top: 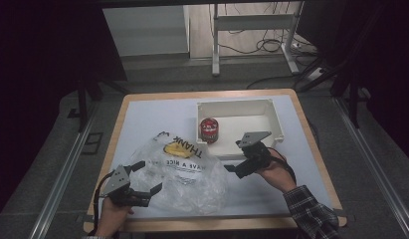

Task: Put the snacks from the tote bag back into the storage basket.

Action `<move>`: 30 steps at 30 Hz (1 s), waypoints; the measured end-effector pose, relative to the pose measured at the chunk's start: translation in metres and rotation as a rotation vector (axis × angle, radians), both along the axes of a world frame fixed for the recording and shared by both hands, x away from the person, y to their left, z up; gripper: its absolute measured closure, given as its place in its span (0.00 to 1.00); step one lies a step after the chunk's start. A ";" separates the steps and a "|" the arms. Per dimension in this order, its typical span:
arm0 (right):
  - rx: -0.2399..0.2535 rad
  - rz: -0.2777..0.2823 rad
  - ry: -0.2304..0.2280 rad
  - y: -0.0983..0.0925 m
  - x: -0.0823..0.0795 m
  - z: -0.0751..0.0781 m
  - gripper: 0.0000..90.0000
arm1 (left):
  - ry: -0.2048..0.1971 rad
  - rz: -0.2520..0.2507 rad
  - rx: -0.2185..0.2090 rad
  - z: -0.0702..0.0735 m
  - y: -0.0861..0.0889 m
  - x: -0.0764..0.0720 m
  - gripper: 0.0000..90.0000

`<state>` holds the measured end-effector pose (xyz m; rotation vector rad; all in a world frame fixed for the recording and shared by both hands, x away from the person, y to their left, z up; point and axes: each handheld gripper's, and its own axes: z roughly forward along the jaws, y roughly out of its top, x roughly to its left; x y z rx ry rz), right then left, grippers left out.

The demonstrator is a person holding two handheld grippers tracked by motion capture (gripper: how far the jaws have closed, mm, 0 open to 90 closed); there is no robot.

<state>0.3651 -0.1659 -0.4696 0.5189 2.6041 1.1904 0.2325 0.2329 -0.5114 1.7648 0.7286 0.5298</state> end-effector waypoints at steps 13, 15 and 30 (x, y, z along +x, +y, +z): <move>0.033 -0.005 0.006 -0.009 -0.010 -0.005 0.04 | 0.000 0.001 0.005 0.000 -0.001 0.000 0.05; 0.031 -0.008 0.007 -0.011 -0.011 -0.006 0.04 | 0.000 0.002 0.006 0.000 -0.001 0.000 0.05; 0.028 -0.021 0.004 -0.021 -0.020 -0.013 0.04 | 0.002 0.004 0.012 0.000 -0.002 0.000 0.05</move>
